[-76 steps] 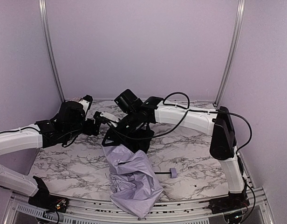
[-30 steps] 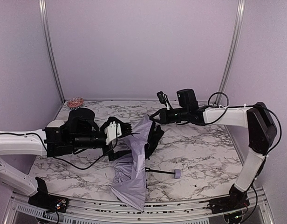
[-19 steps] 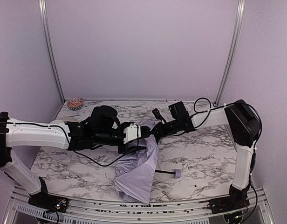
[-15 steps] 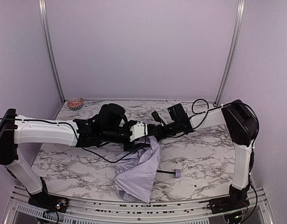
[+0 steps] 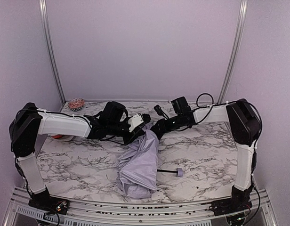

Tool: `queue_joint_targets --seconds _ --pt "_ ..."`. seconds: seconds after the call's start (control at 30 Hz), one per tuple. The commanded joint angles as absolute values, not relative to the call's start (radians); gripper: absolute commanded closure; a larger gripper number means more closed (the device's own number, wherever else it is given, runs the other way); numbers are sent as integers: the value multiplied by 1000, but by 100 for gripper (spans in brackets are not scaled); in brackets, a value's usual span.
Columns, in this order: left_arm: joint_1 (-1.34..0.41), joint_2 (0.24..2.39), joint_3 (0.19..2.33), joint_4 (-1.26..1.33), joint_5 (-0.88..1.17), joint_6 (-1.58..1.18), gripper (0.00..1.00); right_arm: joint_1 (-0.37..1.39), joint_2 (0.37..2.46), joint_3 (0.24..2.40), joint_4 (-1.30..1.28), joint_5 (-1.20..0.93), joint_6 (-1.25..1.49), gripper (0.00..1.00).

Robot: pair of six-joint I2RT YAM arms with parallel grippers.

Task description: Put away the umbrella

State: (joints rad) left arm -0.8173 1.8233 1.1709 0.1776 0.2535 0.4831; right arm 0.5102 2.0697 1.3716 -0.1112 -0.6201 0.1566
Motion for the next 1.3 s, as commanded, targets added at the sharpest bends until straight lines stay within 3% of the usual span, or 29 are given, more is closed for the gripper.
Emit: queue_joint_targets --seconds 0.0,0.07,0.13,0.33,0.53,0.63,0.67,0.77,0.8,0.87,0.9,0.97,1.0,1.03,1.13,1.27 --pt "-791 1884 1176 262 226 361 100 445 1884 1340 -159 -565 138 61" --pt "-788 1899 1171 294 206 337 100 445 1813 1296 -205 -514 121 48" --pt "-786 1916 1174 318 182 318 100 448 1729 1222 -202 -536 134 42" --pt "-775 1952 1198 340 155 278 100 518 1656 1061 -135 -902 194 9" --pt "-763 1969 1198 349 95 246 100 631 1689 1048 -224 -950 93 9" --pt "-761 1975 1195 355 90 238 100 654 1711 1025 -152 -1040 120 18" --pt "-761 1977 1195 357 81 235 100 664 1725 1033 -148 -1064 119 27" --pt "-759 1981 1195 360 56 229 100 675 1756 1058 -119 -1083 138 90" --pt "-758 1979 1195 362 44 226 100 671 1755 1059 -102 -1072 148 100" --pt "-754 1963 1186 367 26 220 100 660 1752 1063 -89 -1055 158 100" --pt "-751 1949 1179 373 15 223 89 649 1752 1065 -81 -1052 171 100" --pt "-746 1909 1155 397 -43 238 33 631 1752 1057 -44 -1063 210 100" --pt "-744 1883 1137 413 -93 256 13 625 1752 1055 -33 -1069 227 100" --pt "-742 1849 1116 444 -143 273 3 622 1752 1057 -36 -1068 226 100" --pt "-725 1726 1055 484 -247 328 1 621 1745 1070 -55 -1060 213 100" --pt "-729 1528 965 479 -186 372 1 608 1726 1081 -62 -1034 219 100"
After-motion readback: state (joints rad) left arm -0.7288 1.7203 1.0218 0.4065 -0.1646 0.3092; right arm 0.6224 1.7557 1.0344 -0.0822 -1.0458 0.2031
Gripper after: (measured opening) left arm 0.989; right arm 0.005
